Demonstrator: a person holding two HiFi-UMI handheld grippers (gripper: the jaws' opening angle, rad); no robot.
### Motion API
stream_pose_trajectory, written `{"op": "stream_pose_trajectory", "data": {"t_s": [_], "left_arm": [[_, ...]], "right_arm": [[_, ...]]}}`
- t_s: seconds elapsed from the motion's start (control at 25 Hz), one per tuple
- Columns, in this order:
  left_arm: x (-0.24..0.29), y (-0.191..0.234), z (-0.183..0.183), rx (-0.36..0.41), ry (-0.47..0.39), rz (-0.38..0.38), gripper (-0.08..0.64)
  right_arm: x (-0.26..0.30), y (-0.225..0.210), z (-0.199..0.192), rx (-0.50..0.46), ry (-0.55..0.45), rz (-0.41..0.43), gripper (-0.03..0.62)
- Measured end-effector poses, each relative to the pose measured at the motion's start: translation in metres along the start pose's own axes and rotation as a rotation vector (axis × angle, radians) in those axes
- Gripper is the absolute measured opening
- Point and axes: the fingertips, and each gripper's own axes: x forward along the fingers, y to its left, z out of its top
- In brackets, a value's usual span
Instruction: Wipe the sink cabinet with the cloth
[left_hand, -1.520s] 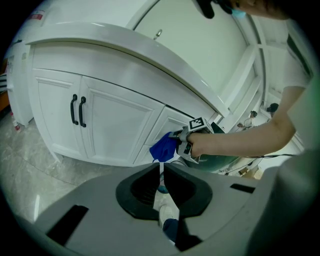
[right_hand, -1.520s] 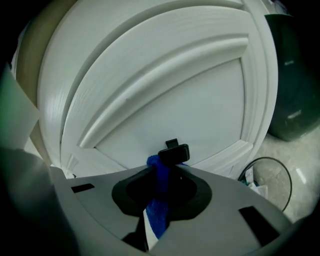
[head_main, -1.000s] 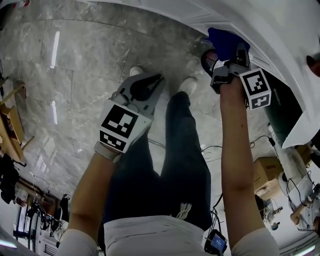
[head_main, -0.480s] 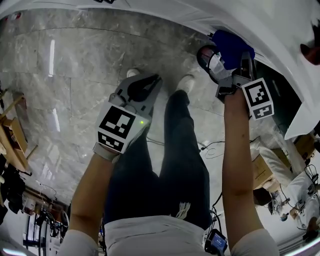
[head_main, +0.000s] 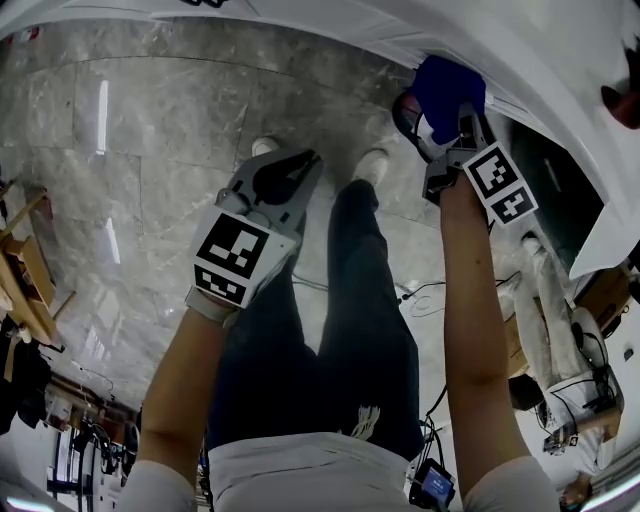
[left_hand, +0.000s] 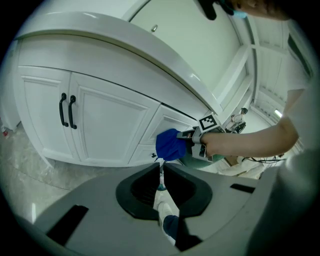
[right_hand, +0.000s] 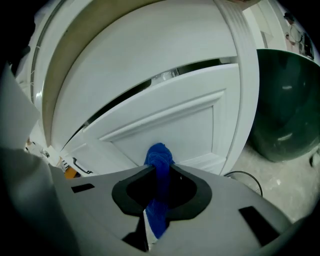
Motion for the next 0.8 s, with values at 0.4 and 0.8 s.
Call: {"op": "stream_pose_trajectory", "data": {"t_s": [0.4, 0.8], "left_arm": [[0.000, -0.001, -0.006, -0.010, 0.005, 0.010, 0.011], [-0.002, 0.009, -0.008, -0.029, 0.004, 0.042, 0.011]], "right_arm": [[0.029, -0.007, -0.004, -0.011, 0.033, -0.019, 0.057], [0.058, -0.018, -0.013, -0.050, 0.052, -0.037, 0.057]]}}
